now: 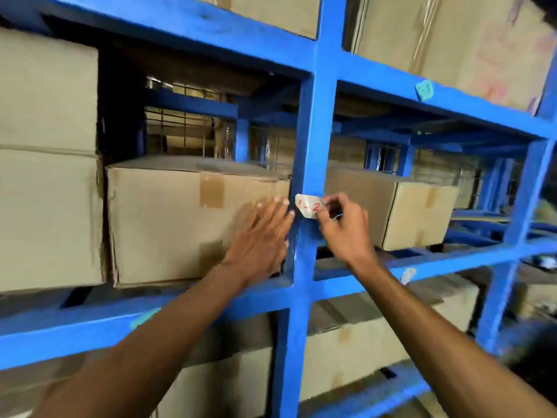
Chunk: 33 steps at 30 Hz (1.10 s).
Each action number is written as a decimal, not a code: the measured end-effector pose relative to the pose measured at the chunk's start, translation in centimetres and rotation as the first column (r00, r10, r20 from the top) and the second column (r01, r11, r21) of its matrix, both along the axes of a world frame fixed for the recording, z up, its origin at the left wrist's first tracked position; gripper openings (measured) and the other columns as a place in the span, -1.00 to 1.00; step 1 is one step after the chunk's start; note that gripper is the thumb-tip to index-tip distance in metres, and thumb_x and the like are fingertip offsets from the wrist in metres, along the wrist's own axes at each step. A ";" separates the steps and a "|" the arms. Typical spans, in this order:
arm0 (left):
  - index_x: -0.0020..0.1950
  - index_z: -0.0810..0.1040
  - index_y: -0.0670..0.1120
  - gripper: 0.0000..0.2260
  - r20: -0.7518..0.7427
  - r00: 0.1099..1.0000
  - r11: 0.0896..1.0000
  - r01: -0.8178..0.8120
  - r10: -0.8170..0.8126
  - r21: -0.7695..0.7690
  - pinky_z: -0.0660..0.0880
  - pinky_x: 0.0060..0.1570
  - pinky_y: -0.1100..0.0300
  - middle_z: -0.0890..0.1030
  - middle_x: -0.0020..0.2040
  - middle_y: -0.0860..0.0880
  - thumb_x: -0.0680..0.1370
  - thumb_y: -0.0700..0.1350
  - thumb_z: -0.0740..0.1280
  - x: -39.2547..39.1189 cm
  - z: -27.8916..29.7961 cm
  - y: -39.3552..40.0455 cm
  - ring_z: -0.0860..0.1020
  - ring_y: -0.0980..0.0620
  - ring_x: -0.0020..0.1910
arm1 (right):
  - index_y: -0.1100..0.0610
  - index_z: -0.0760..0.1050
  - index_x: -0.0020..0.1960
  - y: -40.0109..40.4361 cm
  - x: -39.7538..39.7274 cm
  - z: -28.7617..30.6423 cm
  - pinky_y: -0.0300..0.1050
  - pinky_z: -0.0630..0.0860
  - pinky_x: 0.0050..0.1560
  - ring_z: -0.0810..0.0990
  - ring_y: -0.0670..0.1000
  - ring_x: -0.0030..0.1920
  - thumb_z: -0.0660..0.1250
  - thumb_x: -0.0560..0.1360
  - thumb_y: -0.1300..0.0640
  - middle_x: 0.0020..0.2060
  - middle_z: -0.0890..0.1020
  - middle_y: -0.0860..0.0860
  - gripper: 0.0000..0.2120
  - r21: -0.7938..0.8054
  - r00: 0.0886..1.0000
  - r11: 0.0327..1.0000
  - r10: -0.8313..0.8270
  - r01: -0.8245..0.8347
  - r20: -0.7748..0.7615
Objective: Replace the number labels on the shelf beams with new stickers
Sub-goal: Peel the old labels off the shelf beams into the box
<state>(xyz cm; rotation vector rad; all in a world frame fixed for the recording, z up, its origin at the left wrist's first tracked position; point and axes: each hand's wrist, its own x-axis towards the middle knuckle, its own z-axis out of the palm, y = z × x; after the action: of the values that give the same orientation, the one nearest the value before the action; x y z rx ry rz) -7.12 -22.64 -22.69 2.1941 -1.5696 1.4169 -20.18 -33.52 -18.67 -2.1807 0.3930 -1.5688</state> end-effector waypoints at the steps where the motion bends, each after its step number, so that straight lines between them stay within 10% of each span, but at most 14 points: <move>1: 0.49 0.14 -0.16 -0.46 0.006 1.000 0.999 -0.031 0.031 0.035 -0.10 0.44 -0.15 0.13 0.53 -0.18 0.54 0.02 0.07 -0.7 -1.8 -1.2 0.04 -0.16 0.52 | 0.12 0.52 -0.08 -0.9 -0.6 -1.9 -0.05 0.50 -0.15 0.59 0.06 -0.23 0.32 0.45 0.18 -0.29 0.61 0.01 -0.95 0.039 1.000 0.999 -0.005 0.006 -0.023; 6: 0.51 -0.04 -0.20 -0.36 -0.099 0.978 0.978 -0.171 0.183 0.120 -0.21 0.43 -0.19 -0.02 0.53 -0.29 0.54 0.03 0.11 -2.5 -8.7 -4.4 -0.08 -0.22 0.52 | 0.15 0.53 -0.07 -3.8 -2.3 -10.2 0.02 0.53 -0.09 0.61 0.11 -0.17 0.34 0.44 0.18 -0.27 0.61 0.02 -0.92 0.207 0.994 0.978 0.004 0.018 -0.105; 14: 0.47 0.20 -0.23 -0.34 -0.131 0.948 0.934 -0.249 0.288 0.255 -0.07 0.43 -0.17 0.10 0.51 -0.30 0.43 0.00 0.28 -6.0 -20.7 -5.2 0.05 -0.24 0.50 | 0.24 0.56 0.01 -5.8 -5.0 -26.1 0.06 0.52 0.01 0.60 0.22 0.01 0.19 0.50 0.26 -0.04 0.67 0.19 -0.80 0.359 0.923 0.928 0.053 0.095 -0.382; 18: 0.48 0.15 -0.20 -0.38 -0.251 0.899 0.870 -0.225 0.359 0.440 -0.18 0.44 -0.17 -0.01 0.52 -0.30 0.47 -0.04 0.23 -7.7 -27.1 -4.7 -0.06 -0.25 0.51 | 0.21 0.52 0.11 -7.0 -7.5 -35.8 0.06 0.40 0.09 0.54 0.23 0.13 0.16 0.53 0.21 0.08 0.62 0.19 -0.76 0.229 0.613 0.947 0.046 0.224 -0.789; 23: 0.52 0.03 -0.11 -0.34 -0.260 0.859 0.793 -0.237 0.441 0.562 -0.26 0.43 -0.15 -0.15 0.53 -0.28 0.48 0.03 0.20 -7.7 -31.7 -4.3 -0.18 -0.22 0.51 | 0.26 0.45 0.16 -8.0 -11.4 -44.7 0.07 0.38 0.19 0.51 0.25 0.19 0.20 0.53 0.18 0.16 0.55 0.23 -0.75 0.248 0.305 0.901 0.139 0.355 -0.942; 33: 0.49 0.08 -0.09 -0.34 -0.151 0.878 0.787 -0.315 0.453 0.531 -0.30 0.41 -0.17 -0.17 0.53 -0.27 0.44 0.02 0.22 -6.8 -33.6 -4.7 -0.19 -0.21 0.52 | 0.20 0.49 0.16 -9.9 -13.1 -52.5 0.00 0.49 0.12 0.56 0.20 0.15 0.39 0.42 0.13 0.14 0.58 0.18 -0.66 0.397 0.253 0.759 0.307 0.517 -0.917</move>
<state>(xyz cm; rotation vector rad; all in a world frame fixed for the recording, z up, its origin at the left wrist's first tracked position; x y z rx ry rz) -13.94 -27.30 -56.29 3.0029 -1.5654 0.7572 -33.28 -43.45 -71.18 -2.1912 1.2770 0.2798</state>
